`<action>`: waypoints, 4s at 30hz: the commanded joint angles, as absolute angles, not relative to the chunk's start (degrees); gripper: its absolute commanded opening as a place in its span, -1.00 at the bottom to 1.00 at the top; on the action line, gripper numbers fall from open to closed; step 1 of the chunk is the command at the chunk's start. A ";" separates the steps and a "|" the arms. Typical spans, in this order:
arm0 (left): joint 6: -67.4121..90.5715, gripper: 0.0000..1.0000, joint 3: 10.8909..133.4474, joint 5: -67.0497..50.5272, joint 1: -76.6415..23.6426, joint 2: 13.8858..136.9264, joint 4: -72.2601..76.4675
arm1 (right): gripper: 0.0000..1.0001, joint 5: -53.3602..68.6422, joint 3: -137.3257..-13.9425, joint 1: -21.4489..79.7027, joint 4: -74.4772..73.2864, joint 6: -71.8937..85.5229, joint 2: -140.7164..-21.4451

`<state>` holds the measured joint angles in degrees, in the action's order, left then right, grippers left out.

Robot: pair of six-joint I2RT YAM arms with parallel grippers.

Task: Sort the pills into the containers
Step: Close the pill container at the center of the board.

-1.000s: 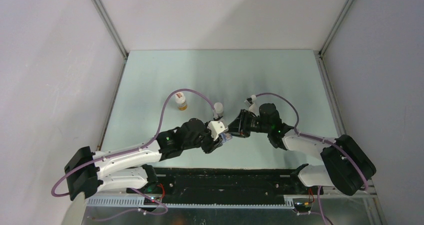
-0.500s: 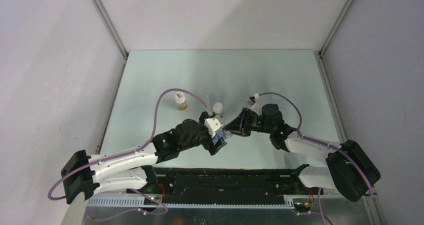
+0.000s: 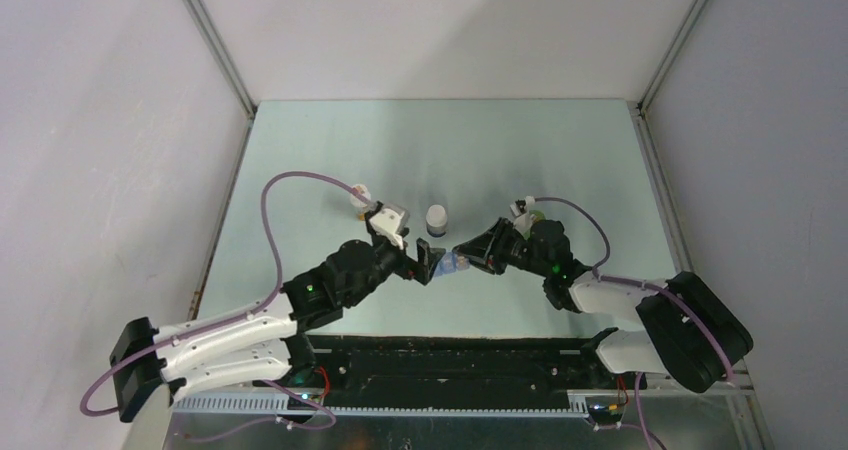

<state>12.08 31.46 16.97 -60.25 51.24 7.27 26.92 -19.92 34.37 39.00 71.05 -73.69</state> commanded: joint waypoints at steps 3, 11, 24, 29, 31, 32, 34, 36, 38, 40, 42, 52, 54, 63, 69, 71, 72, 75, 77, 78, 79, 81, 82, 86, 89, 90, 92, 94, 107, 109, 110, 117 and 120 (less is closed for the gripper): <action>36.62 0.99 31.91 28.27 -60.21 45.32 3.89 | -1.00 19.09 -18.18 34.49 51.16 77.07 -73.14; 48.52 0.99 24.91 22.16 -60.21 40.92 15.25 | -1.00 12.35 -16.03 36.37 52.17 85.44 -68.27; 54.28 0.85 22.91 18.80 -60.21 46.32 27.32 | -1.00 5.40 -15.30 42.57 55.88 95.68 -67.35; 57.27 0.66 21.52 18.16 -60.21 47.55 29.83 | -1.00 4.53 -15.58 43.49 58.15 96.80 -68.84; 57.83 0.62 21.42 17.84 -60.22 48.03 30.48 | -1.00 4.42 -15.60 43.68 59.37 97.03 -69.60; 58.45 0.62 21.39 17.75 -60.21 48.10 30.53 | -1.00 4.45 -15.67 43.68 60.41 96.99 -69.91; 59.13 0.61 20.97 17.78 -60.14 48.05 30.76 | -1.00 4.65 -15.68 43.76 61.69 97.32 -70.70; 59.40 0.66 20.90 18.22 -59.98 47.19 28.84 | -1.00 4.95 -15.54 43.85 62.51 97.45 -71.31; 59.58 0.80 20.58 19.19 -59.86 45.40 26.77 | -1.00 4.99 -15.33 43.81 62.90 97.39 -71.18; 59.76 0.86 20.50 20.49 -59.85 43.54 24.33 | -1.00 4.89 -15.16 43.85 62.55 97.10 -70.75; 60.08 0.91 20.40 22.54 -59.85 41.34 22.00 | -1.00 4.70 -15.08 43.81 61.78 96.90 -70.26; 61.07 0.94 20.44 24.92 -59.86 40.44 18.56 | -1.00 4.41 -15.03 44.20 61.51 96.52 -69.25; 60.84 0.94 20.44 24.85 -59.81 40.07 18.90 | -1.00 4.51 -15.06 44.36 61.36 96.35 -69.04; 62.28 0.69 21.21 16.67 -58.75 43.11 24.80 | -1.00 6.41 -15.94 45.06 63.63 96.98 -70.74; 65.15 0.37 19.95 13.65 -57.25 43.73 28.69 | -1.00 8.47 -16.26 45.30 67.17 98.63 -73.30; 65.66 0.31 19.93 13.02 -57.08 44.15 29.53 | -1.00 8.86 -16.60 45.53 67.50 98.70 -73.94; 66.16 0.30 19.90 12.80 -57.02 44.44 29.88 | -1.00 9.11 -16.69 45.68 67.68 98.66 -74.21; 67.26 0.24 20.26 11.20 -56.92 46.32 31.25 | -1.00 9.19 -17.15 46.01 67.81 98.43 -74.82; 68.02 0.20 20.36 10.28 -56.81 47.58 31.73 | -1.00 9.49 -17.52 46.07 67.83 98.22 -75.24; 68.49 0.15 20.33 9.97 -56.74 48.04 31.95 | -1.00 9.58 -17.70 46.08 67.88 98.15 -75.41; 68.61 0.12 20.13 9.91 -56.67 48.23 32.16 | -1.00 9.76 -17.68 46.11 67.97 98.12 -75.54; 69.00 -0.01 19.73 9.63 -56.45 48.36 32.43 | -1.00 9.91 -17.74 46.08 67.90 98.02 -75.73; 69.04 -0.11 19.52 9.64 -56.30 48.19 32.47 | -1.00 9.92 -17.69 46.13 67.79 97.85 -75.75; 68.56 -0.46 19.14 9.70 -56.00 47.18 32.07 | -1.00 10.23 -17.73 46.06 66.99 96.65 -75.28; 67.58 -0.72 19.10 9.40 -55.64 46.78 31.94 | -0.99 11.10 -18.04 45.65 65.06 95.09 -74.38; 67.37 -0.85 19.08 9.32 -55.39 46.61 31.85 | -0.81 11.37 -18.07 45.59 64.61 94.09 -74.06; 66.23 -0.98 19.04 9.18 -55.01 46.26 31.97 | -0.40 11.99 -18.14 45.22 62.93 92.05 -72.85; 63.20 -1.00 18.99 8.42 -54.56 46.08 32.88 | -0.03 13.69 -18.77 44.32 59.44 89.10 -71.44; 42.65 -1.00 17.67 1.61 -53.71 44.81 47.14 | 0.70 29.20 -22.02 36.34 50.83 67.79 -62.76; 41.27 -1.00 17.06 0.86 -53.70 44.87 49.29 | 0.72 30.26 -23.34 36.34 48.05 64.94 -61.71; 40.41 -1.00 16.92 0.54 -53.70 44.90 49.87 | 0.73 30.38 -23.74 36.29 47.08 63.87 -60.91; 40.27 -1.00 15.64 0.49 -53.76 45.43 52.96 | 0.75 28.54 -24.47 35.40 42.96 62.29 -56.23; 39.67 -1.00 14.68 -0.31 -53.74 46.16 55.77 | 0.76 28.85 -24.80 35.07 43.37 62.49 -55.56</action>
